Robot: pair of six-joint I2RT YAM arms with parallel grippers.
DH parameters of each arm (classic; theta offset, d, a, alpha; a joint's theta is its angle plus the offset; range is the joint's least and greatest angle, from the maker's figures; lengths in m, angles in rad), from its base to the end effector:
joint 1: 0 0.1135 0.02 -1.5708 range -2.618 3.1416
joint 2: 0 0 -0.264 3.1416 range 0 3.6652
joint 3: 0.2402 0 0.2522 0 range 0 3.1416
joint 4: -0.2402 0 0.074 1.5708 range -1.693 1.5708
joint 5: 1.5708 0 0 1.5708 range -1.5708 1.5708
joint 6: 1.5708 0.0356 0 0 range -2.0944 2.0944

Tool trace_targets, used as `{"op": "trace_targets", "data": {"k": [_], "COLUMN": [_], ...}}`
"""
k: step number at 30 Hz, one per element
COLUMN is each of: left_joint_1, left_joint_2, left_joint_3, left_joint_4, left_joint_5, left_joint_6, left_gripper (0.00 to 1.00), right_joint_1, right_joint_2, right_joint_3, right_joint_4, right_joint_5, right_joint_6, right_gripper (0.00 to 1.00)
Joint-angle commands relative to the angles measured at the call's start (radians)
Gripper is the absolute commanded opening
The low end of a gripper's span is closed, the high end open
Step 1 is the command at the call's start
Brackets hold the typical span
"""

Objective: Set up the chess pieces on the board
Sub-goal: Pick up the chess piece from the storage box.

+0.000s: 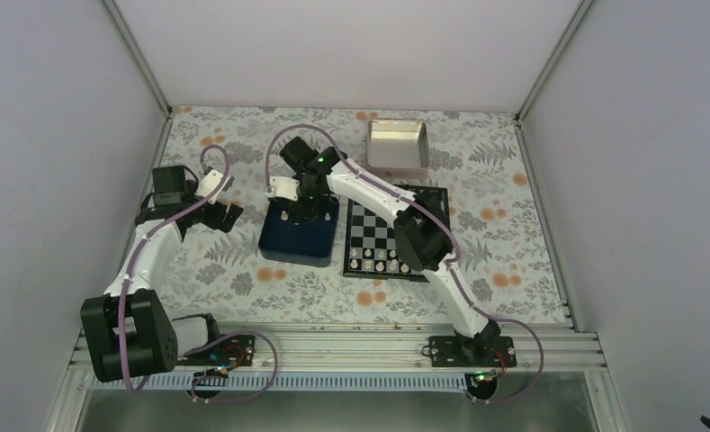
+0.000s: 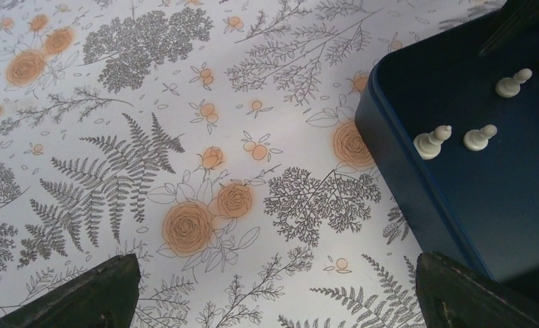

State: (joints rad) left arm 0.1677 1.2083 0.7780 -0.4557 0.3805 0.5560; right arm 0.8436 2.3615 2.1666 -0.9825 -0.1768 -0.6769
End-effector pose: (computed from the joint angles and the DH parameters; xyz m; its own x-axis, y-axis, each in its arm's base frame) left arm 0.2406 0.0273 0.2298 -0.6082 0.3941 -0.6891 0.4682 0.8791 0.0895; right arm 0.3286 0.3787 0.2099 0.0101 -0.9162 -0.4006 -0.9928 0.0387 -0.1135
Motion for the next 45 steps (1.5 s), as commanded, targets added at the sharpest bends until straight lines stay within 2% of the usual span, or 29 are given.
{"op": "trace_targets", "data": {"k": [1,4,6,10,11,13,25,27,30,33,36,40,45], "left_joint_1": [0.006,0.007,0.007,0.009,0.011,0.015,0.027,0.028,0.03,0.032,0.033,0.033,0.035], "left_joint_2": [-0.03,-0.044,-0.053,-0.071,-0.077,-0.092,-0.121,-0.12,-0.114,-0.106,-0.098,-0.103,-0.108], "left_joint_3": [-0.029,-0.042,-0.051,-0.072,-0.077,-0.089,-0.133,-0.135,-0.139,-0.143,-0.146,-0.146,-0.155], "left_joint_4": [0.063,0.076,0.08,0.082,0.083,0.086,0.113,0.115,0.118,0.119,0.12,0.116,0.116], "left_joint_5": [0.038,0.039,0.041,0.041,0.043,0.047,0.067,0.07,0.076,0.08,0.088,0.091,0.093], "left_joint_6": [-0.054,-0.068,-0.071,-0.071,-0.071,-0.074,-0.076,-0.076,-0.072,-0.065,-0.064,-0.062,-0.061], "left_gripper": [1.0,1.0,1.0,1.0,1.0,1.0,1.0,1.0,1.0,1.0,1.0,0.99,0.99], "right_joint_1": [0.004,0.004,0.004,0.007,0.008,0.007,0.011,0.011,0.012,0.011,0.012,0.012,0.012], "right_joint_2": [0.026,0.023,0.031,0.074,0.092,0.115,0.158,0.162,0.168,0.168,0.166,0.162,0.157], "right_joint_3": [0.016,-0.005,0.0,0.038,0.056,0.072,0.067,0.067,0.081,0.08,0.075,0.069,0.073], "right_joint_4": [0.083,0.136,0.153,0.15,0.141,0.138,0.187,0.185,0.168,0.149,0.142,0.14,0.145], "right_joint_5": [-0.072,-0.089,-0.098,-0.111,-0.12,-0.123,-0.082,-0.085,-0.083,-0.086,-0.087,-0.107,-0.122], "right_joint_6": [0.012,0.02,0.026,0.028,0.03,0.033,0.051,0.051,0.045,0.04,0.04,0.044,0.046], "right_gripper": [0.77,0.8,0.89,0.91,0.95,0.96,0.94,0.92,0.79,0.59,0.47,0.37,0.35]}}
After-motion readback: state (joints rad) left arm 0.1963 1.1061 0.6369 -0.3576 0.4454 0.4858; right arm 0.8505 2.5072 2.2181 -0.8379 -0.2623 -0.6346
